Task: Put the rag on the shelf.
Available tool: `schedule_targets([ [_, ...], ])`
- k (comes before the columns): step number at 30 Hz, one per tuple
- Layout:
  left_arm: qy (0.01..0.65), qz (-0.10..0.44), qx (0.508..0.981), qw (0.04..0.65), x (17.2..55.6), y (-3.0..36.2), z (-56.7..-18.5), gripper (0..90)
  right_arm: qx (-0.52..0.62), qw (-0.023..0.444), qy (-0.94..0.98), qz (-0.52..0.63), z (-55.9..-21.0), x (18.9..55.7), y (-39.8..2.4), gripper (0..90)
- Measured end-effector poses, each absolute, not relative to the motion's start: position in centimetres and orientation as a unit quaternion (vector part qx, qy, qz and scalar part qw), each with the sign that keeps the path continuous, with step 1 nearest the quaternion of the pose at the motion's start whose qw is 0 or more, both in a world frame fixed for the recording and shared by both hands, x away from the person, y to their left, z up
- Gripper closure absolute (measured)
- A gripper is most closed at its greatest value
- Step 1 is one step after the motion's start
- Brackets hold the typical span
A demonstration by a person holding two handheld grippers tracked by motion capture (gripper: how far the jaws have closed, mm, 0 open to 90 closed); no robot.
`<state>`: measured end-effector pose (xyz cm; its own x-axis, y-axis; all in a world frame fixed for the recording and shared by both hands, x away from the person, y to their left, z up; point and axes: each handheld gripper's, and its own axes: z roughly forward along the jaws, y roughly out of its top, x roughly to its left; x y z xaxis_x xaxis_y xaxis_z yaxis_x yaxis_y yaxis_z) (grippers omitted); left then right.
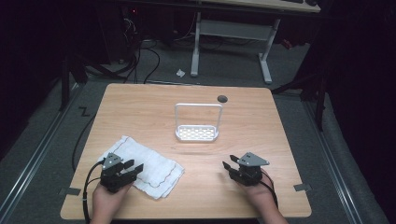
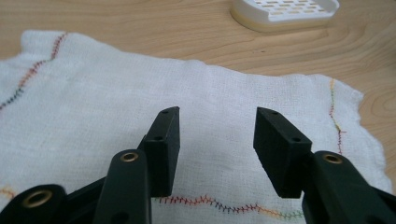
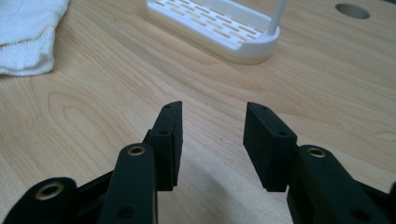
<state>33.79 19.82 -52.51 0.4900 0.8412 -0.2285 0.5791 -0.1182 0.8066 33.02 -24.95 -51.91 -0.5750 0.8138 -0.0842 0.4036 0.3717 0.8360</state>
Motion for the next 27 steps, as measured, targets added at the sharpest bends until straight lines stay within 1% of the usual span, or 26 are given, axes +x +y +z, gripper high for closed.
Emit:
schedule_targets([
  [4,0.477,0.160,0.735,0.455,33.7,19.6,-52.3,49.5,0.396,0.244,0.783,0.414,-51.9,32.9,-25.4,60.7],
  [7,0.481,0.149,0.739,0.448,34.0,19.5,-52.6,48.7,0.399,0.234,0.779,0.423,-51.7,32.8,-25.6,62.7],
  [11,0.485,0.149,0.735,0.450,34.0,19.8,-52.5,48.9,0.394,0.225,0.785,0.421,-51.8,33.1,-25.1,64.5],
  [14,0.491,0.143,0.734,0.447,34.0,20.1,-52.6,49.1,0.376,0.222,0.799,0.414,-51.9,33.0,-24.0,69.2],
  [16,0.495,0.143,0.731,0.447,34.0,20.2,-52.7,51.2,0.364,0.222,0.809,0.406,-52.1,32.7,-23.2,72.7],
  [20,0.501,0.144,0.723,0.453,34.2,20.7,-52.4,56.6,0.349,0.185,0.818,0.419,-52.1,32.4,-21.4,79.3],
  [24,0.496,0.124,0.729,0.456,34.3,20.9,-52.3,68.5,0.330,0.151,0.834,0.416,-51.6,33.8,-18.4,89.7],
  [25,0.489,0.118,0.739,0.448,34.2,20.8,-52.4,71.2,0.322,0.147,0.837,0.416,-51.3,34.3,-17.1,90.0],
  [26,0.489,0.118,0.739,0.448,34.2,20.8,-52.4,73.5,0.322,0.147,0.837,0.416,-51.3,34.3,-17.1,90.0],
  [27,0.486,0.116,0.746,0.441,34.1,20.7,-52.4,76.5,0.309,0.142,0.841,0.421,-51.0,35.0,-15.1,90.0],
])
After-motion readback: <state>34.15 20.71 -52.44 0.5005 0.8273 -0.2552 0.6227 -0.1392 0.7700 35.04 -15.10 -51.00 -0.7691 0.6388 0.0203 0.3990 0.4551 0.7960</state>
